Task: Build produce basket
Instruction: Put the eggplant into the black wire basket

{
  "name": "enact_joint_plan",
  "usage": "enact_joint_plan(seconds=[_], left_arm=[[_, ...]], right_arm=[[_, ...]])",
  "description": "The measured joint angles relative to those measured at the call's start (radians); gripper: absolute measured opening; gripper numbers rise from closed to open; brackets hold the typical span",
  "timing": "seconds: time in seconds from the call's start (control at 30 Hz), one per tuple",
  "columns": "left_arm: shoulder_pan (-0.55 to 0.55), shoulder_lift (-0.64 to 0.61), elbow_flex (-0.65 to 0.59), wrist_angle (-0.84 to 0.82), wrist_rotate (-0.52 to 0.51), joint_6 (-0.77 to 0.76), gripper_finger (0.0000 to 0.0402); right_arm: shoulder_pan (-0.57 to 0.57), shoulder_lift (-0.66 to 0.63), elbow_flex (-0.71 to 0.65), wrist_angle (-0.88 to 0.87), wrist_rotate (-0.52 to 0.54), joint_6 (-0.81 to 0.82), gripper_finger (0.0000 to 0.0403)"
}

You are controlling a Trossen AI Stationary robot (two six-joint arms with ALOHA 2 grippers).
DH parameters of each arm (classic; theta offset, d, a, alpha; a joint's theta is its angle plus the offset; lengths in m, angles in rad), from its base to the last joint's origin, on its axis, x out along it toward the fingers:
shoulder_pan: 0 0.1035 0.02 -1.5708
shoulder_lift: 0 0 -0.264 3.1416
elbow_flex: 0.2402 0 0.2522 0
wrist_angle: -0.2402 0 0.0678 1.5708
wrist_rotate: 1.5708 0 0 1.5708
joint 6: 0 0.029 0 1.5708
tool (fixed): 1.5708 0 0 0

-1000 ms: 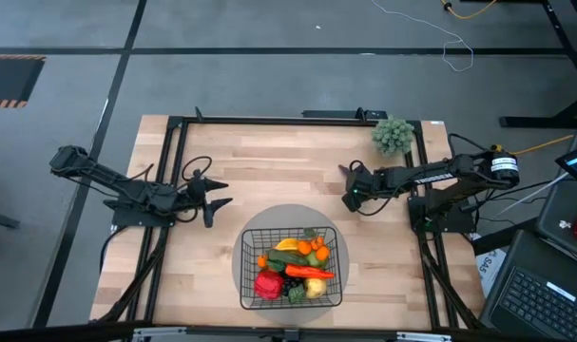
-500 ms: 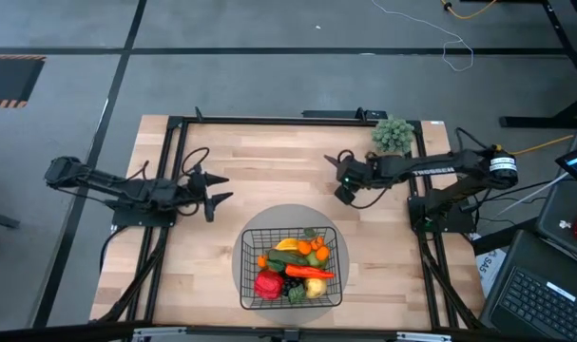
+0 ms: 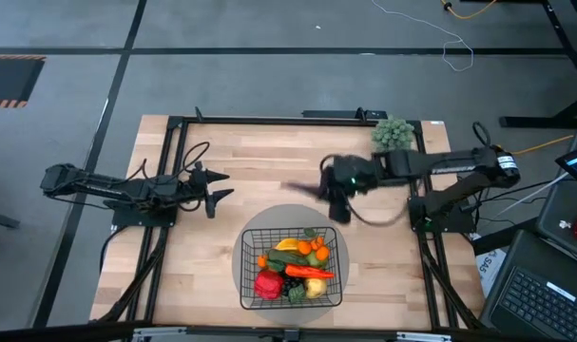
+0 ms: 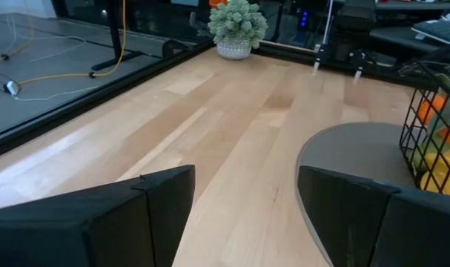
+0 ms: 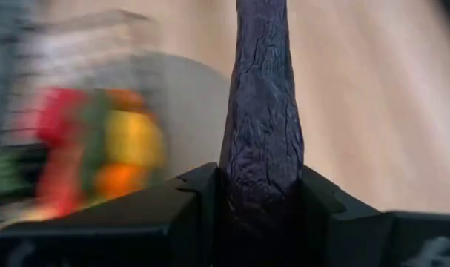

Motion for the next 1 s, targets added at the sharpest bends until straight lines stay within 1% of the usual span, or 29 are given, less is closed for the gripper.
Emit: enact_joint_plan(seconds=[0.07, 0.13, 0.33, 0.5, 0.7, 1.0], left_arm=[[0.000, 0.000, 0.000, -0.001, -0.001, 0.000, 0.0229], [0.000, 0.000, 0.000, -0.009, -0.007, 0.000, 0.0229], [0.000, 0.000, 0.000, -0.015, -0.019, 0.000, 0.0229], [0.000, 0.000, 0.000, -0.015, -0.019, 0.000, 0.0229], [0.000, 0.000, 0.000, -0.014, -0.020, 0.000, 0.0229], [0.000, 0.000, 0.000, -0.014, -0.021, 0.000, 0.0229]], right_arm=[[0.056, 0.000, 0.001, 0.092, -0.077, -0.024, 0.0108], [0.107, 0.002, -0.018, 0.211, -0.124, -0.030, 0.0108], [0.219, 0.057, -0.083, 0.448, -0.132, -0.047, 0.0108], [0.268, 0.147, -0.093, 0.494, -0.132, -0.047, 0.0108], [0.290, 0.234, -0.093, 0.534, -0.132, -0.046, 0.0108], [0.303, 0.288, -0.093, 0.618, -0.072, -0.018, 0.0107]])
